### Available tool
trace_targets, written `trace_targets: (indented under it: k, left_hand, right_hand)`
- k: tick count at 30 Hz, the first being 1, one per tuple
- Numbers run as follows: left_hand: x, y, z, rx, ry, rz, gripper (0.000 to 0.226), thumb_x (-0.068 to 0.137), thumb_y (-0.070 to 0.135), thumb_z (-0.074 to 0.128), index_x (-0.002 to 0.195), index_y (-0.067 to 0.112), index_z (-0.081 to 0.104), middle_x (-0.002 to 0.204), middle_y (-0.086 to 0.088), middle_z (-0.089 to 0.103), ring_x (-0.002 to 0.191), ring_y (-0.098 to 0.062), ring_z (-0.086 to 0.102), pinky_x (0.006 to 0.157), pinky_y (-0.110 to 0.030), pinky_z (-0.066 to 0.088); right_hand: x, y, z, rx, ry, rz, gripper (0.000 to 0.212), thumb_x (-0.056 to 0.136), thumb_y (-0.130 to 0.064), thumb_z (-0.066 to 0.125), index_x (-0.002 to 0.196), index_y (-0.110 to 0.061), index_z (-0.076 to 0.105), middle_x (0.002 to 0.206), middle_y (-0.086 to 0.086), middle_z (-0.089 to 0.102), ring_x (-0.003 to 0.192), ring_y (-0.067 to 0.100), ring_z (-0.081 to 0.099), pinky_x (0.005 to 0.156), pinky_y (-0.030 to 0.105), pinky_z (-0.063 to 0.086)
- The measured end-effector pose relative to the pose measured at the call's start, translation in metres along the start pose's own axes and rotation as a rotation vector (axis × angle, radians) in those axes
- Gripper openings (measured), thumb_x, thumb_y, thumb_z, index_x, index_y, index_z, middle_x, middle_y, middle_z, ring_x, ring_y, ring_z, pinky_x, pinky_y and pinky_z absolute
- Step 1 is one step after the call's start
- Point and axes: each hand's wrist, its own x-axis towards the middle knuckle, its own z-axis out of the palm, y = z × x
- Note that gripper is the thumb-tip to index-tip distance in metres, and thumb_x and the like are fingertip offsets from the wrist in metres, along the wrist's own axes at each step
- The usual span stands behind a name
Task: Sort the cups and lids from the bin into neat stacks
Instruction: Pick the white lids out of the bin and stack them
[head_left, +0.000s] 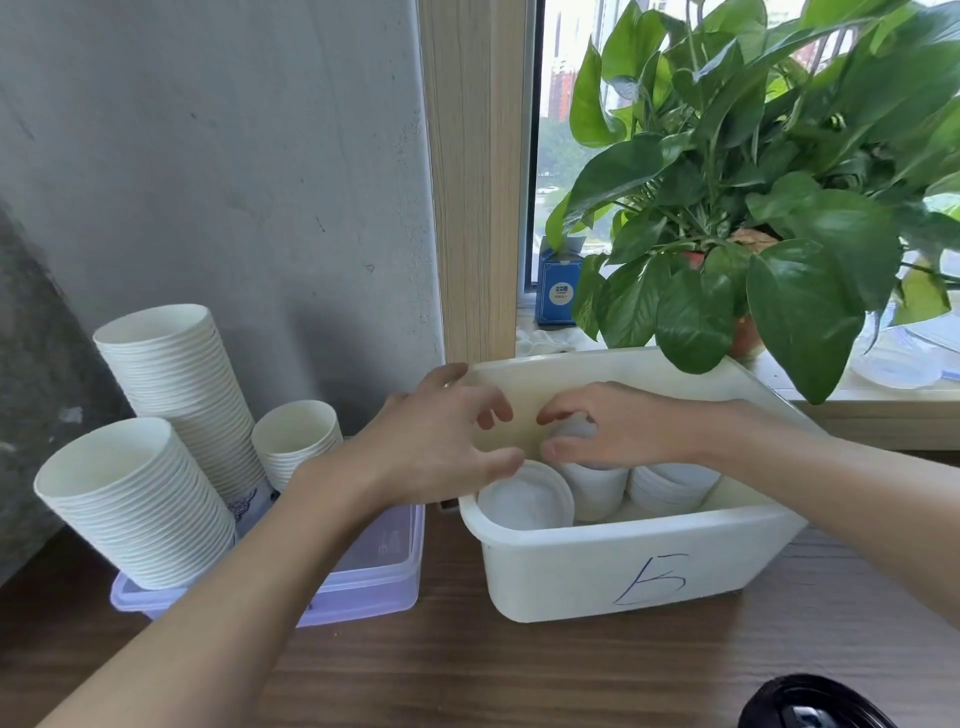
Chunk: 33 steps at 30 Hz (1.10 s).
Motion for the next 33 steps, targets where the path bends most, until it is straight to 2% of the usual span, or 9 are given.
trace_targets:
  k: [5,9,14,16,18,19,24,31,33]
  left_hand:
    - [-0.004,-0.001,0.004,-0.012,0.054,0.015,0.036,0.094,0.051,0.054,0.126,0.035,0.056,0.144,0.016,0.048,0.149,0.001,0.007,0.115,-0.046,0.024]
    - [-0.003,-0.003,0.005,0.004,0.058,0.013,0.037,0.093,0.053,0.052,0.126,0.036,0.056,0.151,0.014,0.042,0.149,-0.001,0.008,0.115,-0.049,0.023]
    - [-0.002,-0.006,0.008,-0.009,0.057,0.026,0.039,0.093,0.056,0.050,0.124,0.035,0.058,0.150,0.014,0.043,0.149,-0.002,0.011,0.116,-0.050,0.025]
    - [-0.003,-0.006,0.008,-0.046,0.076,0.045,0.049,0.085,0.064,0.044,0.120,0.034,0.060,0.143,0.013,0.047,0.145,-0.009,0.027,0.113,-0.046,0.032]
    - [-0.007,-0.007,0.007,-0.081,0.107,0.082,0.059,0.078,0.072,0.035,0.117,0.035,0.060,0.136,0.018,0.047,0.122,-0.010,0.052,0.103,-0.040,0.043]
    - [-0.011,-0.008,0.005,-0.091,0.107,0.102,0.062,0.077,0.074,0.033,0.118,0.037,0.059,0.136,0.020,0.044,0.113,-0.009,0.056,0.100,-0.035,0.045]
    - [-0.026,-0.015,0.004,-0.051,0.054,0.203,0.056,0.084,0.071,0.040,0.129,0.039,0.051,0.146,0.027,0.026,0.119,0.017,0.029,0.092,-0.002,0.025]
    - [-0.026,-0.019,0.009,-0.028,0.039,0.208,0.062,0.081,0.074,0.032,0.133,0.041,0.045,0.155,0.020,0.026,0.143,0.004,0.018,0.109,-0.023,0.028]
    - [-0.026,-0.020,0.009,-0.030,0.036,0.195,0.065,0.079,0.074,0.030,0.134,0.041,0.045,0.157,0.017,0.025,0.145,0.004,0.014,0.112,-0.024,0.026]
  right_hand:
    - [-0.007,0.008,-0.002,-0.112,-0.056,-0.012,0.066,0.078,-0.032,0.074,0.137,-0.025,0.047,0.138,-0.011,0.049,0.127,0.008,0.044,0.106,0.028,0.036]
    - [-0.003,0.015,0.000,-0.176,-0.039,-0.008,0.071,0.074,-0.044,0.075,0.136,-0.029,0.045,0.138,-0.011,0.047,0.126,0.014,0.041,0.105,0.038,0.037]
    - [-0.007,0.011,-0.002,-0.155,-0.042,-0.034,0.080,0.069,-0.051,0.078,0.137,-0.034,0.041,0.127,-0.018,0.043,0.122,0.009,0.032,0.103,0.033,0.035]
    - [-0.010,0.005,-0.003,-0.112,-0.037,-0.053,0.084,0.066,-0.057,0.078,0.138,-0.038,0.040,0.123,-0.018,0.040,0.122,0.007,0.032,0.103,0.030,0.034]
    - [-0.010,-0.004,-0.003,-0.095,-0.049,-0.063,0.084,0.066,-0.059,0.078,0.138,-0.039,0.040,0.123,-0.016,0.041,0.119,0.006,0.033,0.103,0.028,0.034]
    - [-0.010,-0.008,-0.002,-0.103,-0.063,-0.083,0.082,0.067,-0.058,0.078,0.137,-0.038,0.041,0.119,-0.018,0.042,0.117,0.005,0.034,0.103,0.029,0.035]
    - [-0.001,-0.021,0.008,-0.200,-0.086,-0.152,0.077,0.069,-0.058,0.075,0.135,-0.034,0.046,0.104,-0.025,0.042,0.109,0.004,0.031,0.101,0.032,0.033]
    - [0.008,-0.014,0.017,-0.238,-0.145,-0.145,0.079,0.068,-0.071,0.067,0.136,-0.039,0.041,0.121,-0.023,0.049,0.117,0.005,0.035,0.104,0.035,0.031]
    - [0.009,-0.012,0.020,-0.263,-0.158,-0.167,0.063,0.069,-0.067,0.068,0.124,-0.045,0.046,0.115,-0.023,0.050,0.115,0.006,0.039,0.099,0.035,0.035]
